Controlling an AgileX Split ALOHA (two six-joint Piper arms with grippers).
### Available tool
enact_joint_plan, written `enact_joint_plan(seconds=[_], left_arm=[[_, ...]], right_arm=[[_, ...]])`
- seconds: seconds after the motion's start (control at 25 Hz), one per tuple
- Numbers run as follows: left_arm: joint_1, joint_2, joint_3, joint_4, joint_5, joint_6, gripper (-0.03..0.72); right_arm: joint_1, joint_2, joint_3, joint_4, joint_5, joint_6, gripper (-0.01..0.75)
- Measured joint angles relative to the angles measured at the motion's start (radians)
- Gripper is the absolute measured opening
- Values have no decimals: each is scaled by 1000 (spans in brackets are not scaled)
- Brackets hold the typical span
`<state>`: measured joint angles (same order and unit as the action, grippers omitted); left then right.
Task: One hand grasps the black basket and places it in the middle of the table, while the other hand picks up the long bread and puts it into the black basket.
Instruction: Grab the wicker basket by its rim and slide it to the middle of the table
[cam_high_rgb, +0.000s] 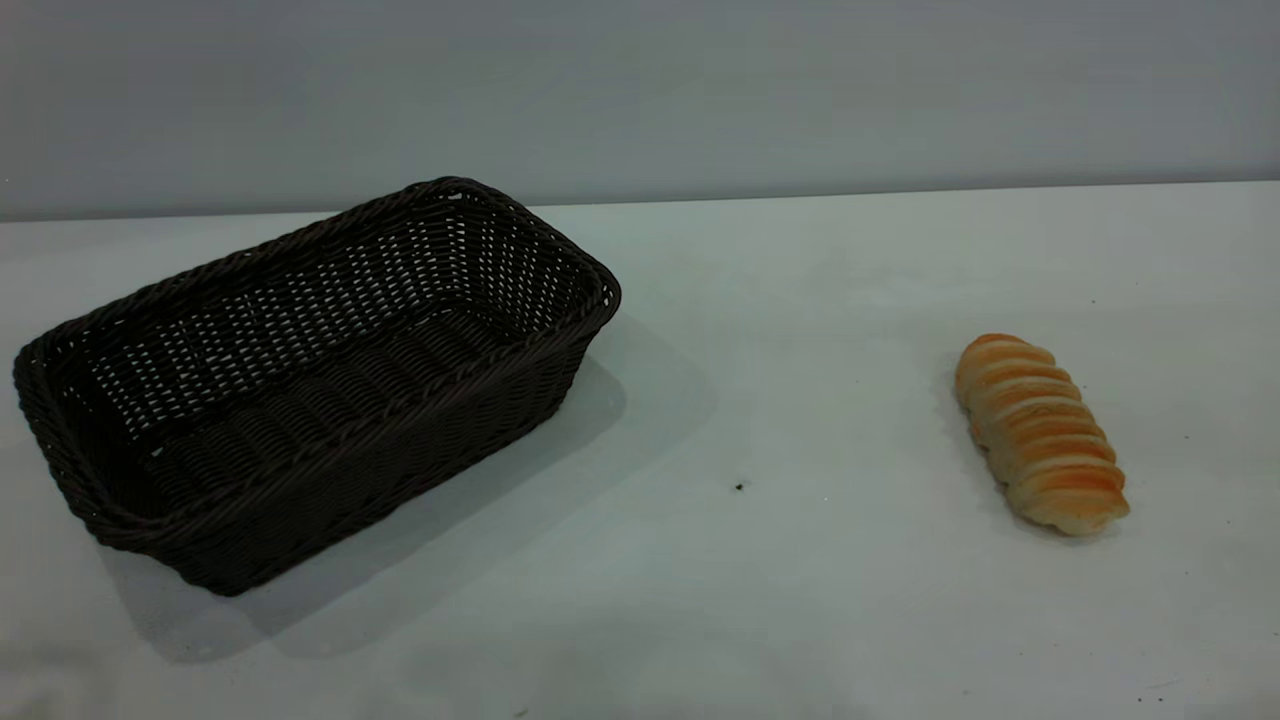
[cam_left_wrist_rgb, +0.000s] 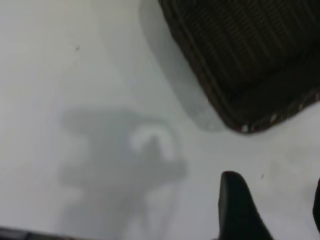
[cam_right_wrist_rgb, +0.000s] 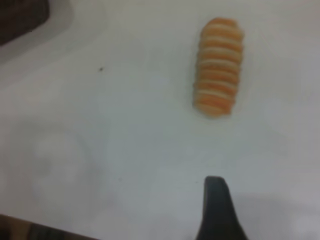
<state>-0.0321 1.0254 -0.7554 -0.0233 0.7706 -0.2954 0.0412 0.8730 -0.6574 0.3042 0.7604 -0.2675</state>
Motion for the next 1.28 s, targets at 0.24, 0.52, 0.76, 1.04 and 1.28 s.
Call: enact_joint_plan(seconds=[0.24,0.52,0.76,1.04,1.28], left_arm=[[0,266,-35,-42,-138,-73,428],[0,550,-132,-110,-198,-150,428],[-1,645,-142,-69,-224,-273,428],[-2,728,-144,13,-261,-413,428],[-13,828,-144,-10,-313,-385,428]], right_arm=[[0,56,-2,33,-28,-49,491],[0,52,-2,49,-28,-59,491],[0,52,-2,54,-28,-62,491],[0,52,-2,54,-28,-63,491],[0,52,-2,54,-28,-63,491]])
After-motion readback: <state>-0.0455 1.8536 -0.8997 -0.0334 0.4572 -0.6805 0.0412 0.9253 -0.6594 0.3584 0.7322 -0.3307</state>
